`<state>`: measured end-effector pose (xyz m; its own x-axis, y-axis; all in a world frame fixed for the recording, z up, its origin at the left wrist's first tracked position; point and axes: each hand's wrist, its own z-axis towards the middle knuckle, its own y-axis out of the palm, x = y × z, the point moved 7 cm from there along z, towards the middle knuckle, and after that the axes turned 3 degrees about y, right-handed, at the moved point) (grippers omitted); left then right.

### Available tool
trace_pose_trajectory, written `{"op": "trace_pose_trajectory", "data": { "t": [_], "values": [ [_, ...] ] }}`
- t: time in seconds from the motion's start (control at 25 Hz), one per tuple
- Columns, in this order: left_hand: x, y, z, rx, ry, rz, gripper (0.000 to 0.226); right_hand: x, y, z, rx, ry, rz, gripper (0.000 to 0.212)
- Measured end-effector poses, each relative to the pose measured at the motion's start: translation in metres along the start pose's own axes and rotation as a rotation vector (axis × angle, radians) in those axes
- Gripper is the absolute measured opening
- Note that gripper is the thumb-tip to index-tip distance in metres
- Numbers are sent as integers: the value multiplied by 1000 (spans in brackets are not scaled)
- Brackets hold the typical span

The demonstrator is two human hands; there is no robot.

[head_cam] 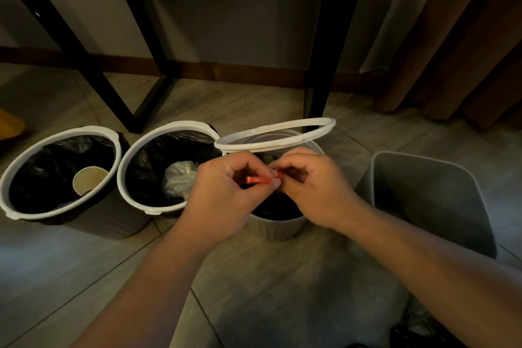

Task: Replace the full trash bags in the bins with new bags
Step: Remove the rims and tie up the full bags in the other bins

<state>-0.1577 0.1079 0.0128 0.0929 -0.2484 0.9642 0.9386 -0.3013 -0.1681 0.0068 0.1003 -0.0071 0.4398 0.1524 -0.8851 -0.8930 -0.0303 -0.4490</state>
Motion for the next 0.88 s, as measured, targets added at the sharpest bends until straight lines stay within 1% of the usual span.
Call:
{"op": "trace_pose_trajectory", "data": {
  "t": [0.08,0.16,0.24,0.32,0.4,0.52,0.6,0.64,0.72,0.8,0.88],
  "values": [
    [-2,-3,-1,26,-20,-47,14,4,-3,2,20,71,77,15],
    [-3,-5,-3,15,-20,-30,13,8,-1,2,-1,136,147,19],
    [-1,-6,-5,-1,20,84,19,6,0,1,-39,135,201,25],
    [5,-7,-6,7,124,259,25,3,0,2,-72,137,323,29],
    [11,-6,-6,20,229,386,25,3,-3,1,-64,167,451,26],
    [13,-6,-6,34,288,421,23,7,-7,2,-9,221,512,19],
    [12,-6,-6,49,294,419,20,10,-10,2,24,248,528,18],
    [10,-7,-5,59,272,408,19,11,-13,2,43,248,516,18],
    [3,-10,-4,82,158,337,17,11,-23,3,82,203,430,17],
    [-8,-15,-4,102,7,194,16,10,-34,3,110,151,370,18],
    [-15,-20,-4,131,-95,66,16,14,-48,4,150,120,378,20]
  ]
}}
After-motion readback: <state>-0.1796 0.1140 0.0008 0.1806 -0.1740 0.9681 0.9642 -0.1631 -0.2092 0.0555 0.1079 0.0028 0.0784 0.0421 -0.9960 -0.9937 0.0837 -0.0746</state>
